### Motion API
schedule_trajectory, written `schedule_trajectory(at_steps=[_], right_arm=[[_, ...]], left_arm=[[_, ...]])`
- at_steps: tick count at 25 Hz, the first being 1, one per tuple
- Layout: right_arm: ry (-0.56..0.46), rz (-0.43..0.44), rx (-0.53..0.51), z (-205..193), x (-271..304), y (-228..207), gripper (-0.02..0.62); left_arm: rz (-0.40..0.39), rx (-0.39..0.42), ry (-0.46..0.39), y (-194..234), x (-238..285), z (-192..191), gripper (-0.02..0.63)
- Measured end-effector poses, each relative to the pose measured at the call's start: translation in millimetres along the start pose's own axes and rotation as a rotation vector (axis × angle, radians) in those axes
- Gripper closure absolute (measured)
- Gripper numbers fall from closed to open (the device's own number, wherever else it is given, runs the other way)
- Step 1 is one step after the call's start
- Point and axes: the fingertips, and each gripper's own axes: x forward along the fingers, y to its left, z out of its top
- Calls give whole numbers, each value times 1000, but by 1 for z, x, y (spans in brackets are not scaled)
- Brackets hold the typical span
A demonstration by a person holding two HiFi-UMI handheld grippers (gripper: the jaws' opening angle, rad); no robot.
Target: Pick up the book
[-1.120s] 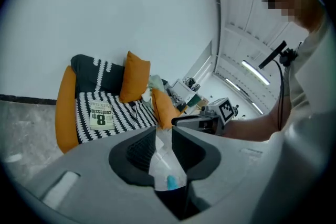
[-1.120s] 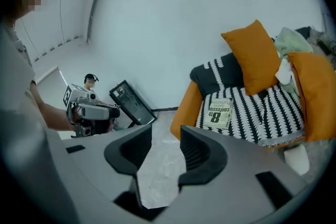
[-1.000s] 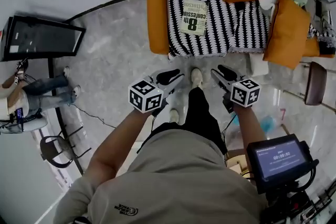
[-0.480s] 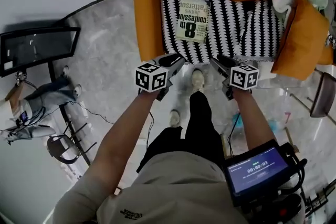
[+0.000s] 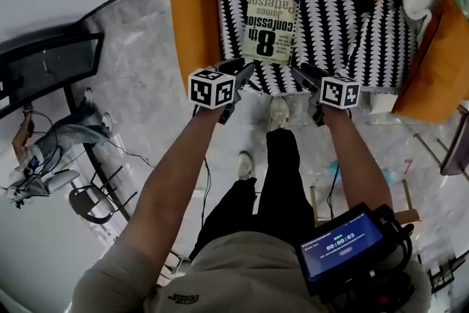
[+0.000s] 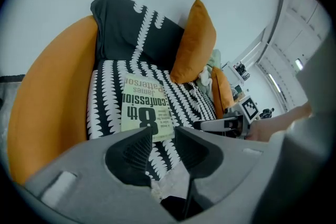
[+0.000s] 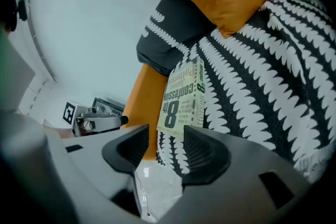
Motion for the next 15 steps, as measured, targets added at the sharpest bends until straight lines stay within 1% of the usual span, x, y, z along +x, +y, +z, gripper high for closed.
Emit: schedule_trajectory(at_steps=[5, 8, 11, 15], right_arm=[[0, -14, 61, 0, 24, -41, 375], [2, 1, 122, -9, 36, -58, 360], [2, 12, 142, -9, 47, -65, 351], [13, 19, 157, -13, 56, -65, 351]], left_arm=[[20, -49, 37, 30, 36, -2, 477], [69, -65, 71, 50, 54, -11, 466], [114, -72, 97, 69, 67, -11, 455], [127, -76, 126, 85, 77, -18, 449]])
